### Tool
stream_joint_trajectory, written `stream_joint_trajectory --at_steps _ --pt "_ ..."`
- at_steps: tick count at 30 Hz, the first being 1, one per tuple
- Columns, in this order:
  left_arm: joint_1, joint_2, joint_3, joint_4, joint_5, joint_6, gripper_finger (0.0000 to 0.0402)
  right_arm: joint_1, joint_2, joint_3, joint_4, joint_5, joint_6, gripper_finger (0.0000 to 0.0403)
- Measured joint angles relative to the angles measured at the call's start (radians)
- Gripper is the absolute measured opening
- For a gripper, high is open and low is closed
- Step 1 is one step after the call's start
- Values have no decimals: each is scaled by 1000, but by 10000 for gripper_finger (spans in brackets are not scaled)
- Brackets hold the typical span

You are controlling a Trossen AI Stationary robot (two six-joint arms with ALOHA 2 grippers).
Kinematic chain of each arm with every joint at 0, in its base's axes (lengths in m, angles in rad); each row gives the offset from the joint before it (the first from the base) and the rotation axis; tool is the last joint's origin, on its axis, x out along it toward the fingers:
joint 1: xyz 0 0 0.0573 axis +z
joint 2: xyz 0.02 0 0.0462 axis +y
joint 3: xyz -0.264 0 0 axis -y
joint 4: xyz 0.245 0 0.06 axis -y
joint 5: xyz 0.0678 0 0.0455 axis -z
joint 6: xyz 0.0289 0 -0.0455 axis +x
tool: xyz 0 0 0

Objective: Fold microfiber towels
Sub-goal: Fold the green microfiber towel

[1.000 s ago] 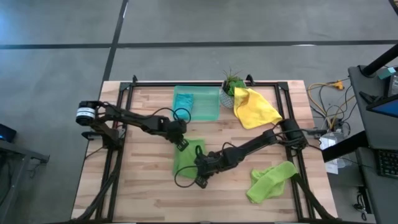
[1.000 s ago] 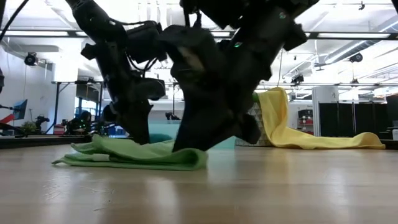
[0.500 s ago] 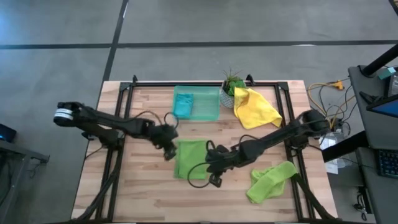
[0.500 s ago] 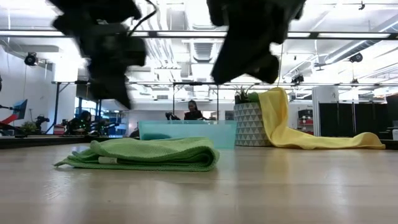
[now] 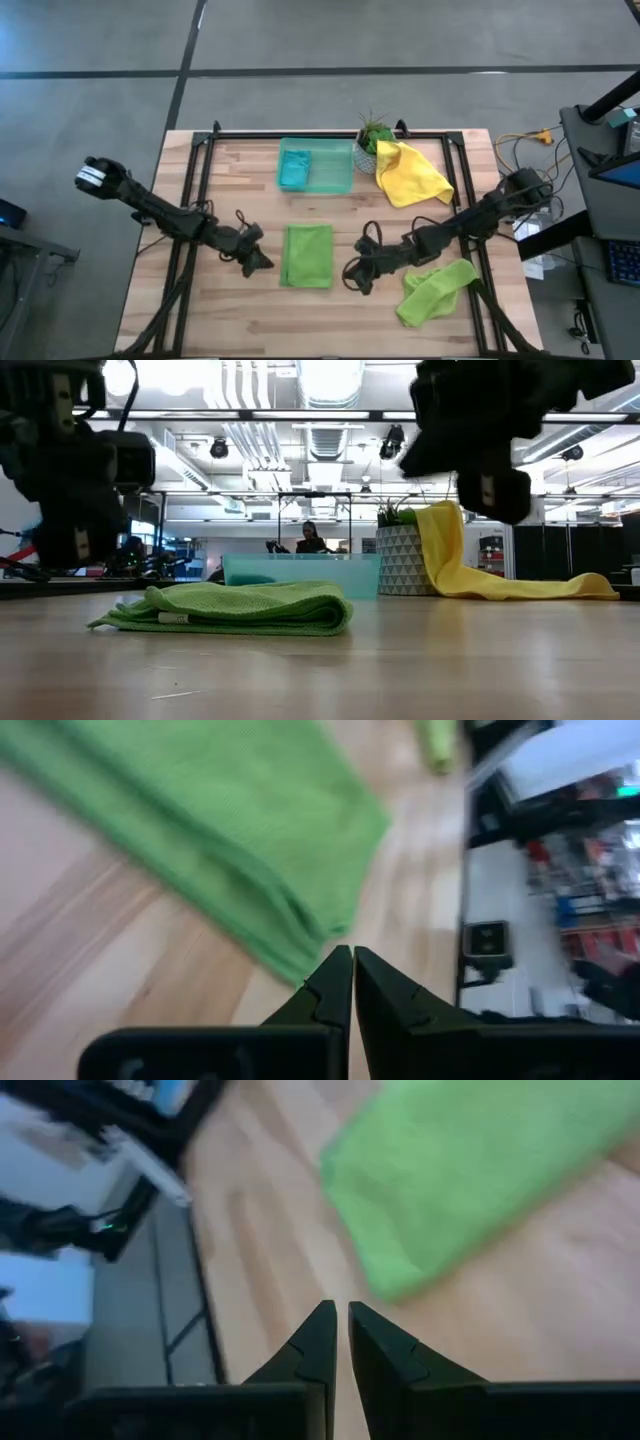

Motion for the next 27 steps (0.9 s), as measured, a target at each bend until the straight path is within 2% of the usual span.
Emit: stream_joint_trajectory --at_steps 3,7,11,13,19,22,27 --pt "-2 3 -10 62 35 161 0 0 17 5 10 0 -135 28" --pt "-13 13 14 35 79 469 0 -5 38 24 10 0 -443 29" --pt "-11 33 52 10 79 659 0 -26 46 29 9 -3 -668 29" --pt "-11 31 73 9 87 733 0 -49 44 29 -1 -5 -693 29" --pt "-9 30 147 -26 217 919 10 -121 46 25 -29 -88 -683 29" --pt "-9 30 184 -134 248 1017 43 -138 46 25 -33 -91 -675 29" --pt "-4 74 226 -245 219 1290 134 -142 46 25 -33 -90 -657 29"
